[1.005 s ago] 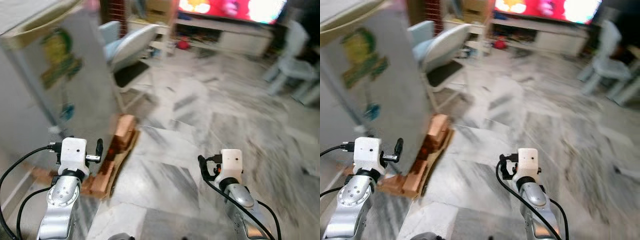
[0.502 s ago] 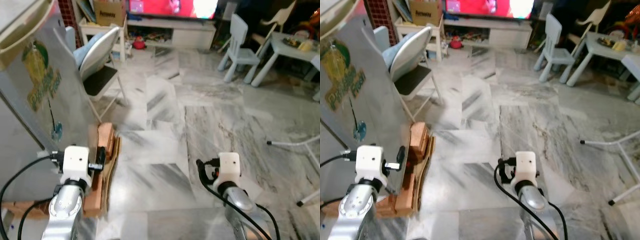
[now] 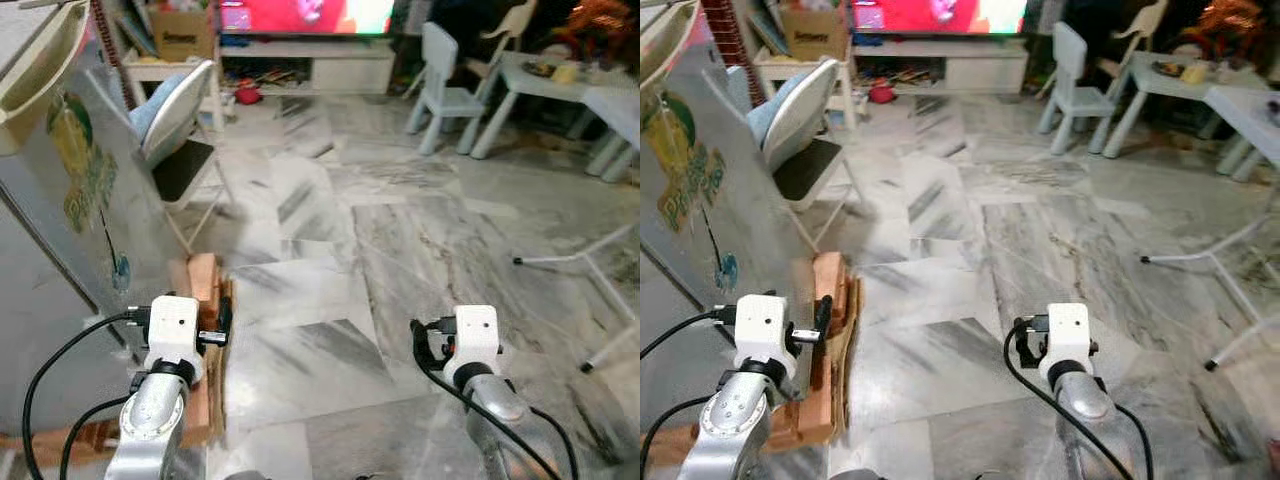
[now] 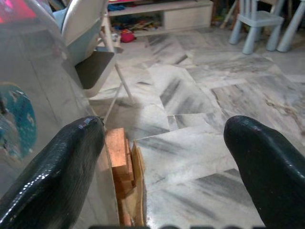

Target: Restocking fridge

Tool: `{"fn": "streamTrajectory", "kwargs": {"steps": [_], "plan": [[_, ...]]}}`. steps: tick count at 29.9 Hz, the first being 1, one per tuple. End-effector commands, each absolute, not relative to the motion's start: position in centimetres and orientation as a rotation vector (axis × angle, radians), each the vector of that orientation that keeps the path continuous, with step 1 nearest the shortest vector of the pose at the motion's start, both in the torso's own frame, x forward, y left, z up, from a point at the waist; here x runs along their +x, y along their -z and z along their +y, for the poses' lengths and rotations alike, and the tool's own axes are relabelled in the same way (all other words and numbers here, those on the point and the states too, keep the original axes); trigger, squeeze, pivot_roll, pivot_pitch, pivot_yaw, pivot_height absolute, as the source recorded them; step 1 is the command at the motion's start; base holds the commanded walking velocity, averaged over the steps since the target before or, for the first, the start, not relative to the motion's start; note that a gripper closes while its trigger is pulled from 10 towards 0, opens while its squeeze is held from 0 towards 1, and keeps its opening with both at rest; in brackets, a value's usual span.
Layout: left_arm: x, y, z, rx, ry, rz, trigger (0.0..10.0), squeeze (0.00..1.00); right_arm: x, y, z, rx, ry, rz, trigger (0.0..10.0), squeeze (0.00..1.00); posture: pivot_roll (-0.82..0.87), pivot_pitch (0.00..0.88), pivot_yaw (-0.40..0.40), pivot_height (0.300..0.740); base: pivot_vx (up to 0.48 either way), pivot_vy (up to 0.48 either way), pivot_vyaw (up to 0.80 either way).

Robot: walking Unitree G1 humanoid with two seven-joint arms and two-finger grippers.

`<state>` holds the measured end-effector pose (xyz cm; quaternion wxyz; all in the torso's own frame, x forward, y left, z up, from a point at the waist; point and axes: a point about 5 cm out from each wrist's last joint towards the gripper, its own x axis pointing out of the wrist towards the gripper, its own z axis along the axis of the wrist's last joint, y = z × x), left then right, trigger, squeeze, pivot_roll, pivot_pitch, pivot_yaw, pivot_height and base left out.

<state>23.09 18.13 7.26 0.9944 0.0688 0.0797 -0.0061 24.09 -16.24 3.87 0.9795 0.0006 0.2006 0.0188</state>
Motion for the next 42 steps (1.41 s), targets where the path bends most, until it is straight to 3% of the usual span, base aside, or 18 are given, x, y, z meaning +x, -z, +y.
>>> {"fn": "streamTrajectory", "kwargs": {"steps": [1,26,42], "plan": [[23.2,-7.4,17.7,0.138,0.022,0.153,10.0,0.0,24.2,-4.0,-16.9,-0.019,-0.018,0.403,10.0,0.0,0.03,0.04,-0.03,0.74,0.0,0.311,0.0],[24.0,-8.0,16.7,0.109,0.079,0.104,10.0,0.0,24.2,-4.0,-16.8,-0.031,-0.025,0.409,10.0,0.0,0.02,0.046,-0.035,0.74,0.0,0.0,0.0],[23.6,-8.5,16.7,0.121,0.116,0.076,10.0,0.0,24.4,-3.6,-16.3,-0.026,-0.043,0.411,10.0,0.0,0.05,0.038,-0.031,0.74,0.45,-0.051,0.0]]}}
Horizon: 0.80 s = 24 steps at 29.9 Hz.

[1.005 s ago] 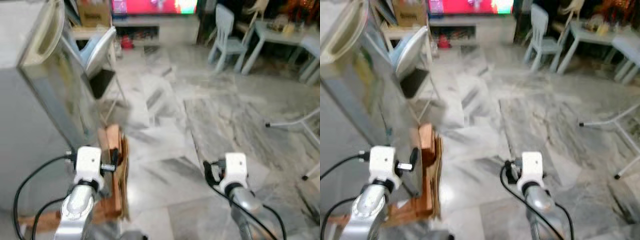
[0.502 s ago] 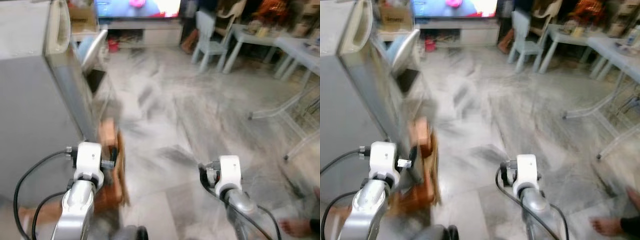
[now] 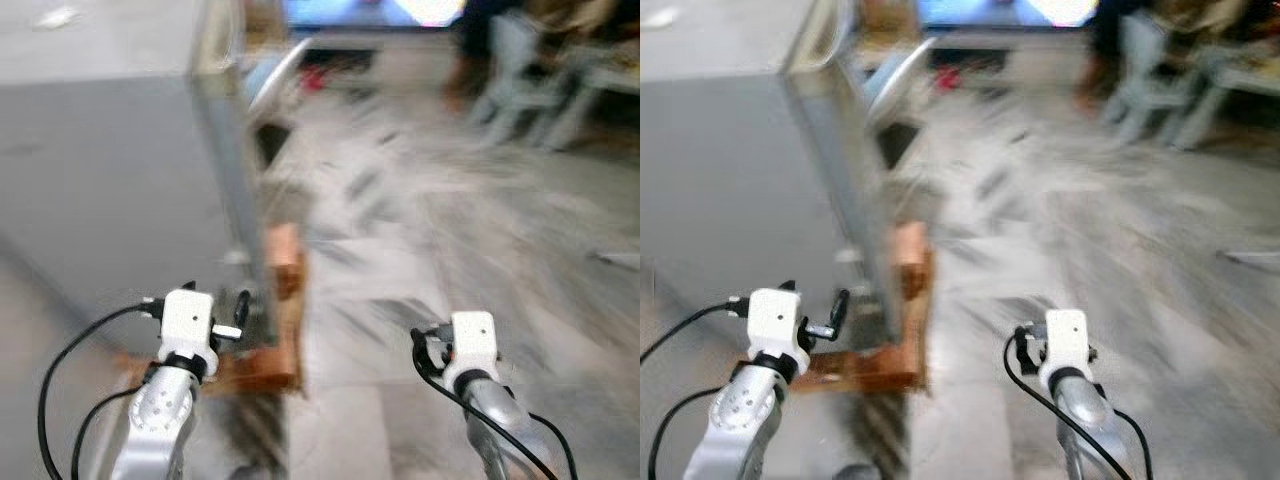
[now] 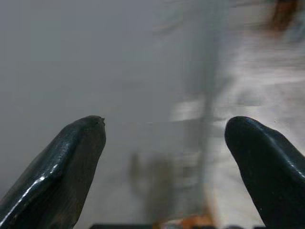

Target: Restocking fridge

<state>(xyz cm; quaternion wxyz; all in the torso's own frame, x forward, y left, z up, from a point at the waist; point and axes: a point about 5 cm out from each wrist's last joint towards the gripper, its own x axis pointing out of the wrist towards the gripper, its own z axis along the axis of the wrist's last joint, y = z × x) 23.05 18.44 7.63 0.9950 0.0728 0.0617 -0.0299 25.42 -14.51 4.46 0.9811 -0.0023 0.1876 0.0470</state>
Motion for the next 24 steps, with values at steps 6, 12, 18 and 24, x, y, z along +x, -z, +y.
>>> {"fn": "streamTrajectory", "kwargs": {"steps": [6,12,18,24], "plan": [[23.5,-8.5,16.9,0.105,0.089,0.069,10.0,0.0,24.5,-3.5,-16.4,-0.023,-0.043,0.412,10.0,0.0,0.06,0.038,-0.033,0.74,0.201,0.0,0.0],[23.5,-8.3,17.5,0.11,0.063,0.076,10.0,0.0,24.7,-3.5,-16.4,-0.031,-0.048,0.411,10.0,0.0,0.06,0.035,-0.04,0.74,0.0,0.0,0.0],[23.4,-8.1,17.5,0.115,0.053,0.08,10.0,0.0,24.7,-3.5,-16.5,-0.036,-0.051,0.411,10.0,0.0,0.05,0.03,-0.042,0.74,0.0,0.0,0.0],[22.9,-7.7,17.9,0.145,0.022,0.096,10.0,0.0,24.5,-3.6,-16.7,-0.034,-0.04,0.405,10.0,0.0,0.04,0.022,-0.042,0.74,0.0,0.0,0.0]]}}
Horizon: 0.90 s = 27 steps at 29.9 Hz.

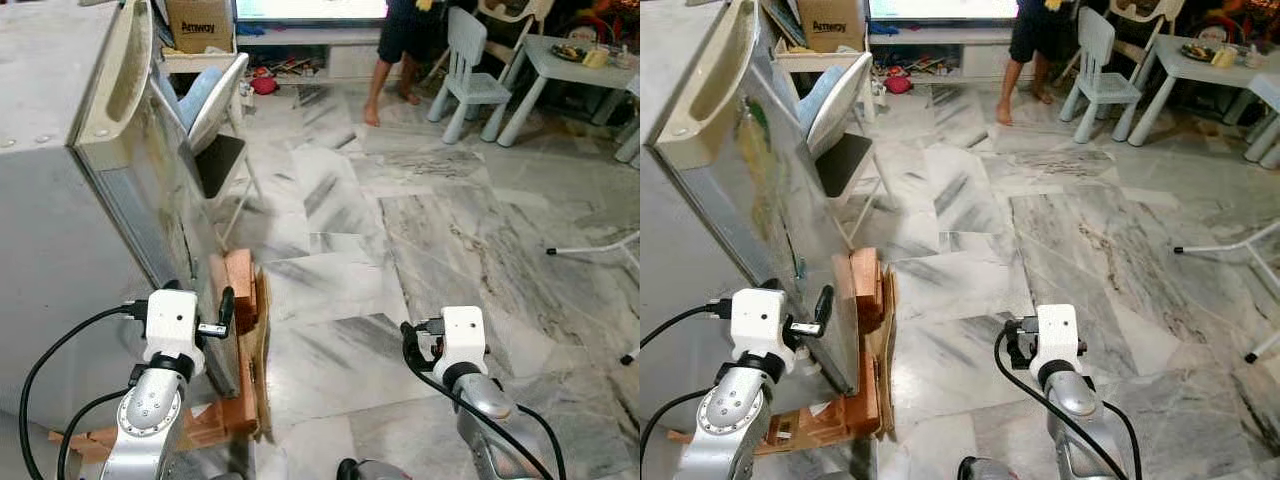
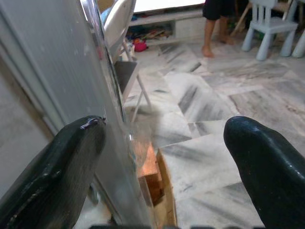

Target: Restocking fridge

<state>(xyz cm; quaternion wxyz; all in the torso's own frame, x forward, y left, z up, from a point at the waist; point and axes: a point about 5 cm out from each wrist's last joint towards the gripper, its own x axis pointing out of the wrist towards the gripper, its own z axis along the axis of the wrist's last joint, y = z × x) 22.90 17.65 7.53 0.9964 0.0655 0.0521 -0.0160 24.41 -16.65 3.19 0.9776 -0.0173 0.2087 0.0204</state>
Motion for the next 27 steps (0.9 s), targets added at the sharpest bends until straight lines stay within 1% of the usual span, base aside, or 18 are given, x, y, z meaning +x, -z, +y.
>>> {"fn": "streamTrajectory", "kwargs": {"steps": [1,5,12,17,27], "plan": [[22.53,-7.41,18.23,0.154,0.009,0.108,10.0,0.0,24.5,-3.57,-16.75,-0.031,-0.034,0.4,10.0,0.0,0.04,0.016,-0.036,0.74,0.0,0.0,0.0],[22.25,-7.04,18.35,0.152,0.013,0.121,10.0,0.0,24.58,-3.42,-16.85,-0.028,-0.027,0.4,10.0,0.0,0.04,0.004,-0.031,0.74,0.0,0.0,0.0],[22.68,-7.19,18.4,0.184,0.014,0.119,10.0,0.0,24.73,-3.3,-16.63,-0.031,-0.033,0.402,10.0,0.0,0.05,0.0,-0.028,0.74,0.0,0.0,0.0],[22.86,-7.22,18.39,0.185,0.015,0.117,10.0,0.0,24.86,-3.31,-16.56,-0.031,-0.034,0.399,10.0,0.0,0.05,0.0,-0.026,0.74,0.0,-0.371,0.0],[23.15,-7.36,18.22,0.182,0.017,0.11,10.0,0.0,25.07,-3.38,-16.53,-0.024,-0.025,0.39,10.0,0.0,0.05,0.0,-0.023,0.74,0.0,-0.48,0.0]]}}
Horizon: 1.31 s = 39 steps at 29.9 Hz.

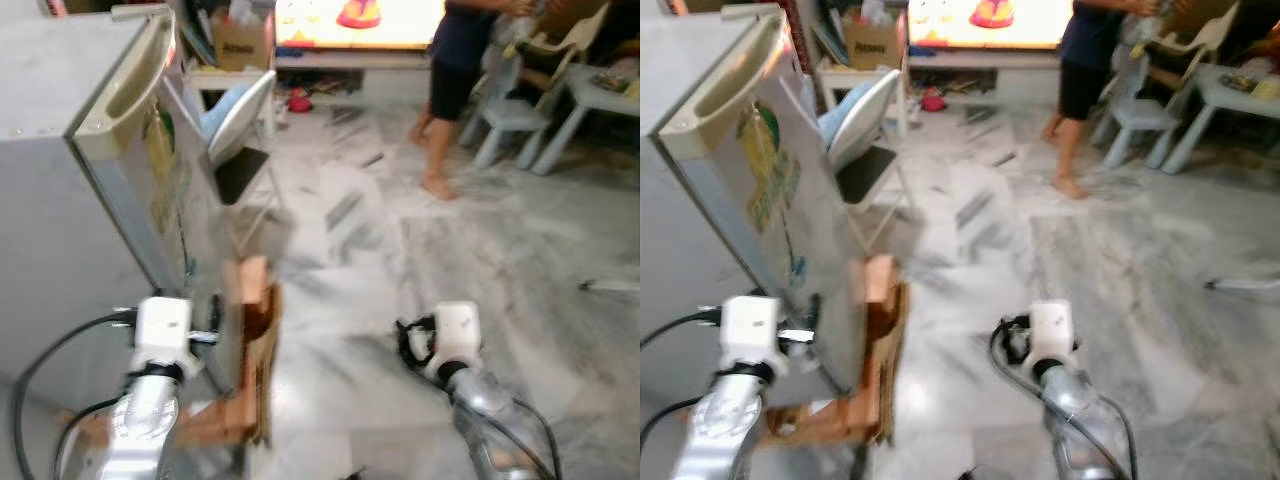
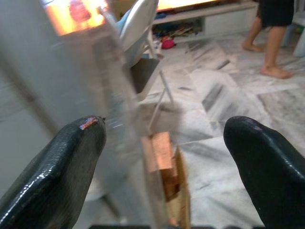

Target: Restocking fridge

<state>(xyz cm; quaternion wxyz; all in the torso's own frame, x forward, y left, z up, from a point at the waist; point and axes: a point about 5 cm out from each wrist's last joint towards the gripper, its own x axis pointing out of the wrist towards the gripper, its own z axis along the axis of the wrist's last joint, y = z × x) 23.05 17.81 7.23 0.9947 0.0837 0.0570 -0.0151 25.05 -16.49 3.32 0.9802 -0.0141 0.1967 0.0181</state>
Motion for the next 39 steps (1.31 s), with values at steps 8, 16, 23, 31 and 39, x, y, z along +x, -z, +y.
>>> {"fn": "streamTrajectory", "kwargs": {"steps": [8,16,23,31,39], "plan": [[23.2,-7.4,18.3,0.186,0.012,0.109,10.0,0.0,25.2,-3.4,-16.6,-0.025,-0.024,0.388,10.0,0.0,0.05,0.0,-0.022,0.74,0.0,-0.359,0.0],[23.4,-7.3,18.2,0.184,0.006,0.105,10.0,0.0,25.3,-3.5,-16.6,-0.028,-0.022,0.383,10.0,0.0,0.05,0.0,-0.029,0.74,0.0,0.0,0.0],[23.4,-7.0,18.5,0.182,-0.021,0.108,10.0,0.0,26.0,-4.5,-16.7,-0.021,-0.018,0.325,10.0,0.0,0.05,0.0,-0.034,0.74,0.0,0.0,0.0],[23.7,-7.1,19.2,0.176,-0.032,0.107,10.0,0.0,26.3,-4.8,-16.7,-0.02,-0.013,0.306,10.0,0.0,0.05,0.0,-0.03,0.74,0.0,0.0,0.0],[23.7,-6.9,18.9,0.167,-0.032,0.107,10.0,0.0,26.6,-5.6,-16.6,-0.041,-0.013,0.254,10.0,0.0,0.05,0.0,-0.031,0.74,0.0,0.0,0.0]]}}
